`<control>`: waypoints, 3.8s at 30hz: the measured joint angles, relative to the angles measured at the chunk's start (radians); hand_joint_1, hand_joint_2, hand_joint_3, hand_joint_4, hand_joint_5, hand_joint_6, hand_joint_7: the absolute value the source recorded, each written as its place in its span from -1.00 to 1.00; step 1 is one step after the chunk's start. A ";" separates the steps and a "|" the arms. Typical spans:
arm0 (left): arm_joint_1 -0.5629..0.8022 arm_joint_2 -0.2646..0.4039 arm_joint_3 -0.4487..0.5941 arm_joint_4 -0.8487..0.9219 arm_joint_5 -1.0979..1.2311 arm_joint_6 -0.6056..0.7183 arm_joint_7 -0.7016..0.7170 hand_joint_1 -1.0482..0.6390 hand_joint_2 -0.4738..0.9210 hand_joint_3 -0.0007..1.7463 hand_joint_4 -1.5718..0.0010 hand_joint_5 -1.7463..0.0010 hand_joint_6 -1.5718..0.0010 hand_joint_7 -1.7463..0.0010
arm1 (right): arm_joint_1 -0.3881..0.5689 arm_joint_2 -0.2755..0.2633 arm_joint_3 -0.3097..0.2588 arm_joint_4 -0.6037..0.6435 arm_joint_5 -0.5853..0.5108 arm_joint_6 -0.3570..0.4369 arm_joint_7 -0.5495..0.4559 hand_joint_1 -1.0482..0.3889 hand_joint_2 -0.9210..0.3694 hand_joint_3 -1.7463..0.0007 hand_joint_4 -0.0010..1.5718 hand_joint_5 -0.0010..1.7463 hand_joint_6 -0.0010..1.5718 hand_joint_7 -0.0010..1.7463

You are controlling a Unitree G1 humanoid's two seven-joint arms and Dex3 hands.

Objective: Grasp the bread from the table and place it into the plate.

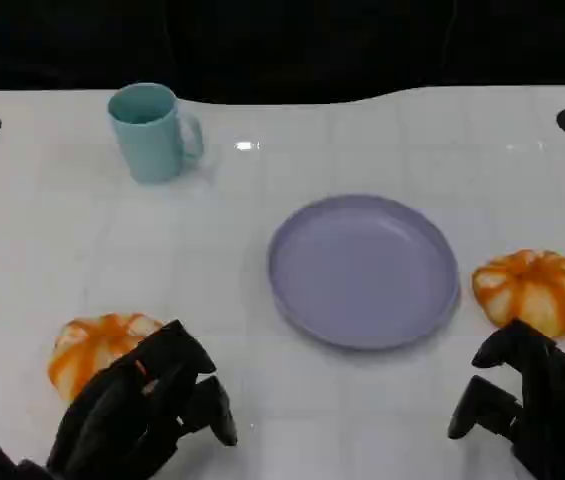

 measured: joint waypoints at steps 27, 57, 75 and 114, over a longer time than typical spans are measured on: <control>0.004 0.000 0.003 -0.027 0.000 -0.012 -0.001 -0.46 1.00 -0.68 0.40 -0.90 0.37 -0.30 | 0.000 0.000 0.001 0.000 0.000 -0.005 0.008 -0.20 -0.93 0.35 -0.17 1.00 -0.45 0.96; 0.040 0.076 -0.045 -0.098 0.407 -0.493 0.139 -0.41 1.00 -0.97 0.78 0.58 0.59 1.00 | 0.000 0.000 0.005 -0.004 -0.002 -0.005 0.005 -0.20 -0.94 0.38 -0.16 1.00 -0.44 0.95; 0.047 0.221 -0.048 -0.244 0.928 -0.650 0.451 -0.39 0.97 -1.00 0.87 0.61 0.64 0.98 | 0.004 0.000 0.005 -0.011 0.000 -0.003 0.006 -0.21 -0.96 0.39 -0.17 1.00 -0.44 0.96; -0.027 0.384 -0.231 -0.529 1.615 -0.105 0.239 -0.20 0.87 -1.00 0.94 0.81 0.77 1.00 | 0.009 0.000 0.005 -0.023 0.003 0.010 0.006 -0.21 -1.00 0.42 -0.16 1.00 -0.42 0.95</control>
